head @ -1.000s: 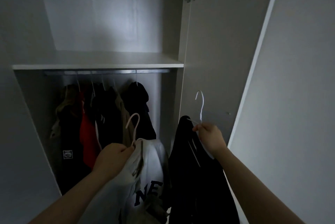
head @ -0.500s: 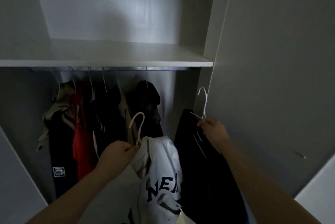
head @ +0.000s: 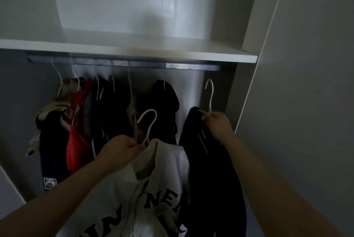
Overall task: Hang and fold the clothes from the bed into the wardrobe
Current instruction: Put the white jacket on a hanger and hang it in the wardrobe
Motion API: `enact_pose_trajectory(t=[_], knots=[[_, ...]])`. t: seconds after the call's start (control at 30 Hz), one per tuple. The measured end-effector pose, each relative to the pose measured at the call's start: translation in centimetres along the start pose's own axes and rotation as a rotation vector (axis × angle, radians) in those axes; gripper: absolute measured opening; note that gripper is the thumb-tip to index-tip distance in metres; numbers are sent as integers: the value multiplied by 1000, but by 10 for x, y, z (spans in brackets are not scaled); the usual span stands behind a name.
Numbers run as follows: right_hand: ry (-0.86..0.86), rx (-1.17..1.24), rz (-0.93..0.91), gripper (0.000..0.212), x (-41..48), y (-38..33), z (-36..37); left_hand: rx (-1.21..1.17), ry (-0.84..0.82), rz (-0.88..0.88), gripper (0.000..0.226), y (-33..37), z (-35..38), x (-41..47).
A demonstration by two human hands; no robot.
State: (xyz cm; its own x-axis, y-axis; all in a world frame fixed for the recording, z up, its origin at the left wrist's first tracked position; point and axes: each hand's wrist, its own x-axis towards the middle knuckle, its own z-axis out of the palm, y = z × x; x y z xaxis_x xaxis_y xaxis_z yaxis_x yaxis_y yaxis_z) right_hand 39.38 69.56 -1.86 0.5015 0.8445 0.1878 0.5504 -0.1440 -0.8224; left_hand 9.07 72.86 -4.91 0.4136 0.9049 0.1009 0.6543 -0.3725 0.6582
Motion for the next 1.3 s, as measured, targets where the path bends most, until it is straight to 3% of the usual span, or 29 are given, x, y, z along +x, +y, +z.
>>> enact_pose_trajectory(t=[0.17, 0.7, 1.17, 1.3], knots=[[-4, 73, -62, 35, 46, 10, 13, 69, 26, 56, 50, -10, 16, 34], [-15, 160, -103, 27, 190, 6, 51, 89, 11, 3, 48, -13, 34, 119], [21, 195, -113, 27, 236, -5, 59, 27, -2, -20, 44, -18, 49, 149], [-76, 46, -61, 27, 243, -8, 61, -2, 6, -32, 43, -19, 49, 151]])
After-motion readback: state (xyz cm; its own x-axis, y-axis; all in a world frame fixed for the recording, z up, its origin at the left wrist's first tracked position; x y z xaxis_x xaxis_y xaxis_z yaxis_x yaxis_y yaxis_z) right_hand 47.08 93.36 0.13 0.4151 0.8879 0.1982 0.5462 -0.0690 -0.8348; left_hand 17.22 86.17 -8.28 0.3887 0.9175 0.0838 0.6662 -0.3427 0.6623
